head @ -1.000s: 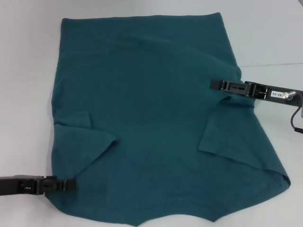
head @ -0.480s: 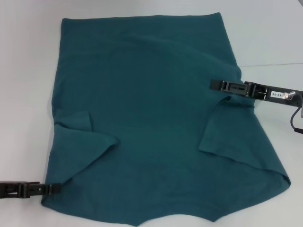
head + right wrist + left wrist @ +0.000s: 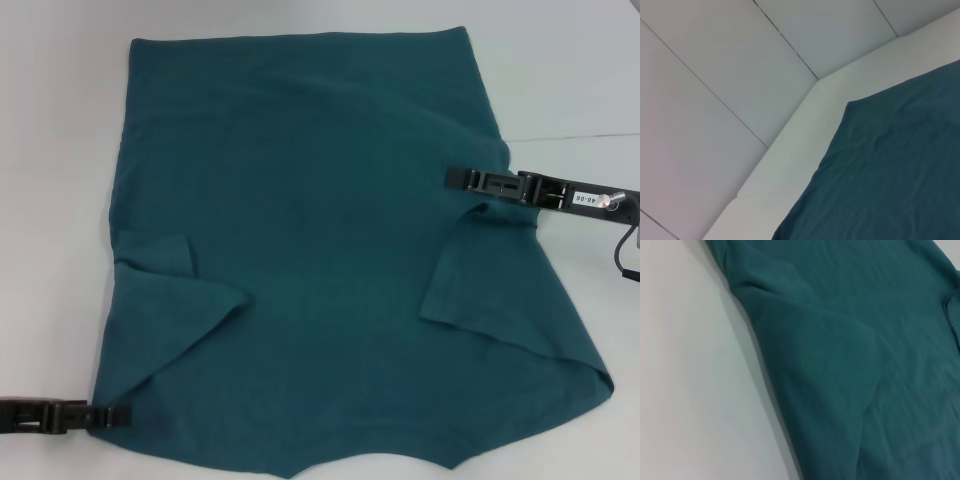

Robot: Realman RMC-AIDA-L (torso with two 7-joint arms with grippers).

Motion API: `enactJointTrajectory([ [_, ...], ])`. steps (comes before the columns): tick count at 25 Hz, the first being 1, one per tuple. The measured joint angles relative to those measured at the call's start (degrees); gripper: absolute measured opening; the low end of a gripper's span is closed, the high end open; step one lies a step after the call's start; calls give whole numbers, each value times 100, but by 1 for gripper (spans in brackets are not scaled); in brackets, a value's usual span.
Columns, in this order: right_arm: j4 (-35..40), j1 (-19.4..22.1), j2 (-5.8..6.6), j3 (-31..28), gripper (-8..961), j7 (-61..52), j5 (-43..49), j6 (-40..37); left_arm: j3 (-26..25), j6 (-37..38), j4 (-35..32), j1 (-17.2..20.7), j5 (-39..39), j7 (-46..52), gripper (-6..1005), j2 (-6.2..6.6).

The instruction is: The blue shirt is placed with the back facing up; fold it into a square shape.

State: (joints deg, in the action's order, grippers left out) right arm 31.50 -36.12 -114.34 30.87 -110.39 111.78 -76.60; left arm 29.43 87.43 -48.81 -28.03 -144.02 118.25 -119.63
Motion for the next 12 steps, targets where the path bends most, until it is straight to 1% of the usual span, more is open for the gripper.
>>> enactJointTrajectory([
  [6,11,0,0,-44,916,0,-2,-29,44,94,12,-10,-18,2,886,1],
  [12,14,0,0,-46,916,0,-7,-40,322,314,19,-66,-19,5,885,-31],
])
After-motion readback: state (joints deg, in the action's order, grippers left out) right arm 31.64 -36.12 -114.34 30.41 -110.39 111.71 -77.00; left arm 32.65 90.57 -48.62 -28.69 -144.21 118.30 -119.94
